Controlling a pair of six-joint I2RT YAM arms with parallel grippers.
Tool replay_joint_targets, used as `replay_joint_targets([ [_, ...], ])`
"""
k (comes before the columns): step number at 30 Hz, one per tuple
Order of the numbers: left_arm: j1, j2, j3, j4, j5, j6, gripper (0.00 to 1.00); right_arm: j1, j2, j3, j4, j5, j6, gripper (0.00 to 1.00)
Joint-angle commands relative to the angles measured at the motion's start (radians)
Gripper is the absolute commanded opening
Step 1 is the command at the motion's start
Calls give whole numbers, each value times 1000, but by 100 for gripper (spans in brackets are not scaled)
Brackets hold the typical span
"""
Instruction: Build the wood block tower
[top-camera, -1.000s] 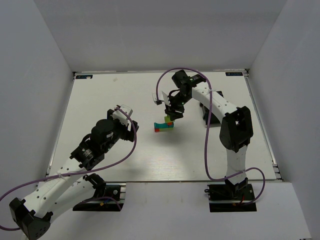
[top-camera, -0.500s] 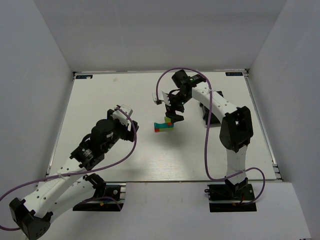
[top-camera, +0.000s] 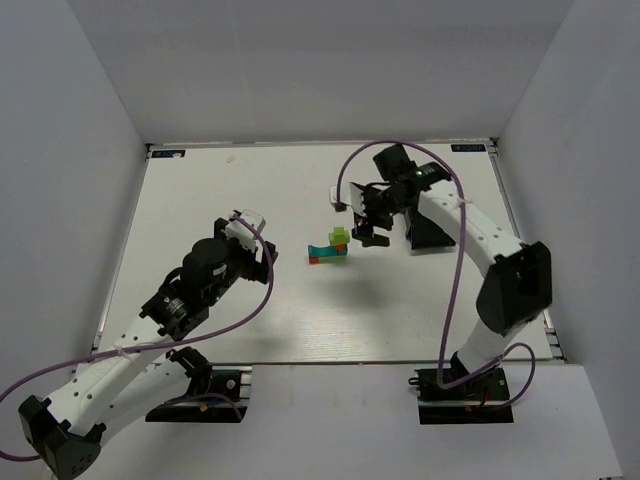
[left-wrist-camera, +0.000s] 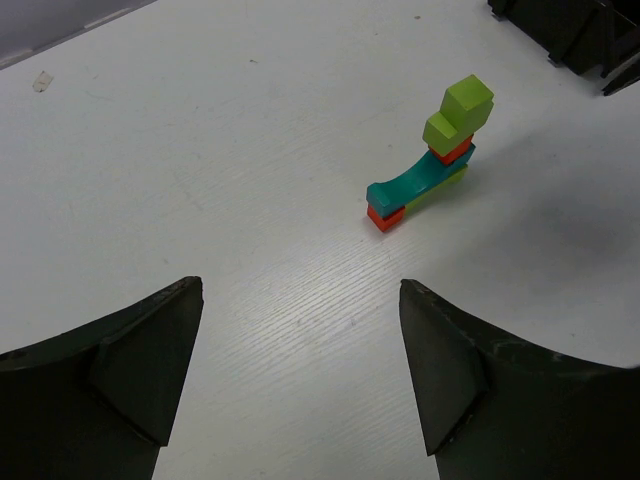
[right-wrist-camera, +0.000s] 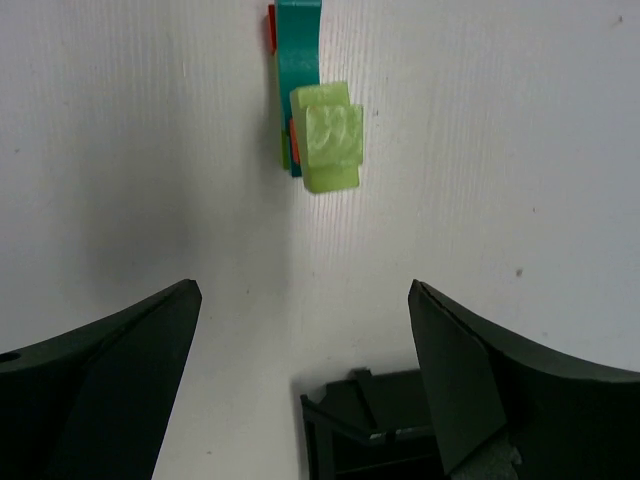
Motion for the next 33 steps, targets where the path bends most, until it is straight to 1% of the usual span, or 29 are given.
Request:
replay_joint_targets([
  [1,3,-4,-3,12,17,7,91,-23,-122,-110,101,37,46,90],
  [2,3,-4,-3,12,17,7,92,-25,-192,-168,130,64,103,90],
  [3,3,-4,-3,21,17,7,92,-30,-214,-225,196,71,120,90],
  [5,3,-4,-12,21,17,16,93,-37,-311,-311,280,97,241,90],
  [6,3,-4,-12,31,29,16,93,-34,-333,-374,331,98,299,90],
  [7,3,-4,-12,32,46,27,99,-34,-359,-437,350,101,327,90],
  [8,3,-4,-12,32,55,44,99,-37,-434,-463,397,91,385,90],
  [10,3,-13,-12,42,106,78,99,-34,-485,-601,501,88,465,90],
  [11,3,-23,-24,42,136,87,99,-31,-560,-632,531,103,566,90],
  [12,3,-23,-24,53,146,87,99,-36,-585,-698,560,111,597,90],
  [13,3,-23,-35,62,146,98,99,-34,-632,-753,642,136,625,90],
  [14,3,-23,-35,62,155,98,99,-37,-681,-779,672,185,683,90],
  [15,3,-23,-35,62,155,98,99,-34,-703,-827,719,201,720,90],
  [18,3,-23,-35,62,146,108,99,-36,-826,-862,724,215,740,90],
  [20,3,-12,-35,71,134,118,99,-43,-876,-888,747,209,746,90],
  [23,3,38,-12,71,81,109,99,-53,-889,-890,776,252,786,90],
  [25,3,71,32,62,61,93,99,-57,-886,-879,778,269,809,90],
  [28,3,124,82,53,70,81,99,-57,-889,-873,767,272,797,90],
  [33,3,190,111,117,89,72,99,-59,-895,-875,761,257,758,90],
])
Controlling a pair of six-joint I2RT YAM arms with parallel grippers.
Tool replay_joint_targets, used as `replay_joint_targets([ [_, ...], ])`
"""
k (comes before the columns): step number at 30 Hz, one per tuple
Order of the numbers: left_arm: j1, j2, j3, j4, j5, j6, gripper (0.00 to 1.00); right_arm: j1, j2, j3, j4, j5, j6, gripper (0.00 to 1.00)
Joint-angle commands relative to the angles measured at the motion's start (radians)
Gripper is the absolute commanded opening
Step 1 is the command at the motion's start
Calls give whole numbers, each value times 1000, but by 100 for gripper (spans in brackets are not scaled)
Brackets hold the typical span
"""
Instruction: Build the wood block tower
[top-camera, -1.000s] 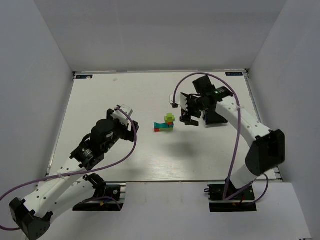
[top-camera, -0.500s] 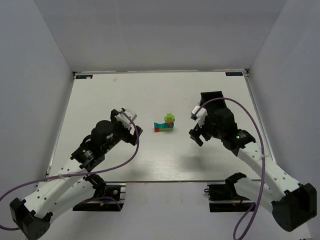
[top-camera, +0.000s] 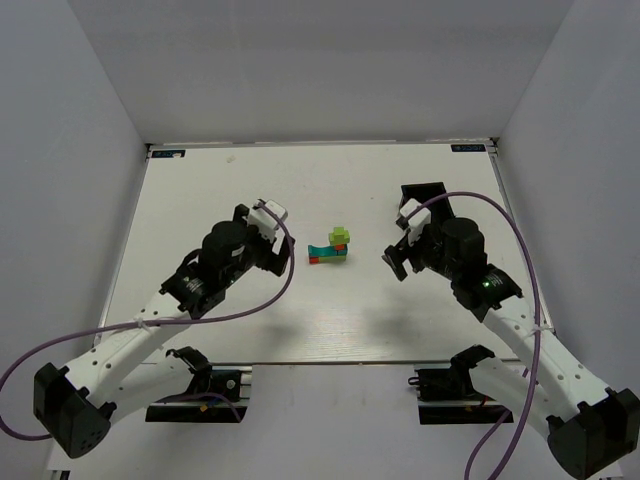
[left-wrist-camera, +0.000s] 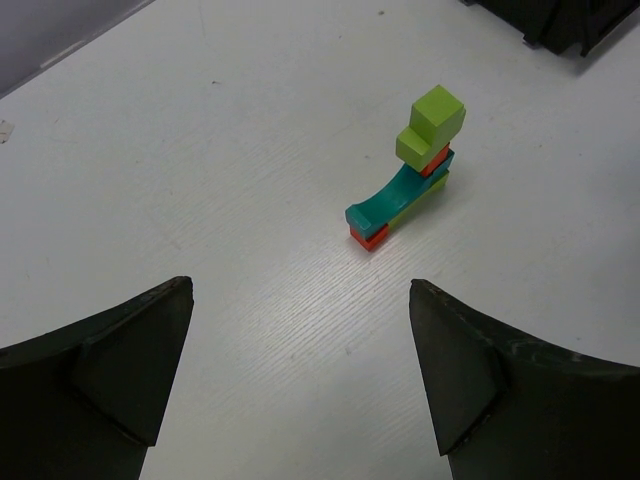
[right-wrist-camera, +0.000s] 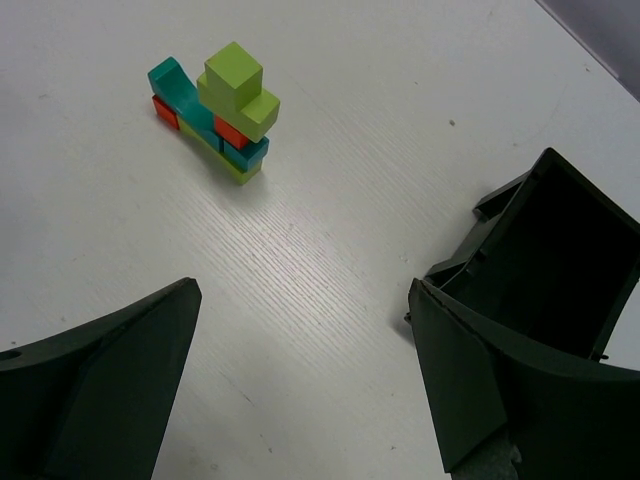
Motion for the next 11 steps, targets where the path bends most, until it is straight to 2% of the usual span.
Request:
replay_joint_targets([
  [1,3,26,47,47,3,-15,99,-6,-11,8,39,-1,-27,90],
  [6,12,10,36,15,23,19,99,-10,-8,7,34,-7,-51,90],
  [11,12,-35,13,44,52,19,99,-18,-22,-16,74,66,-74,90],
])
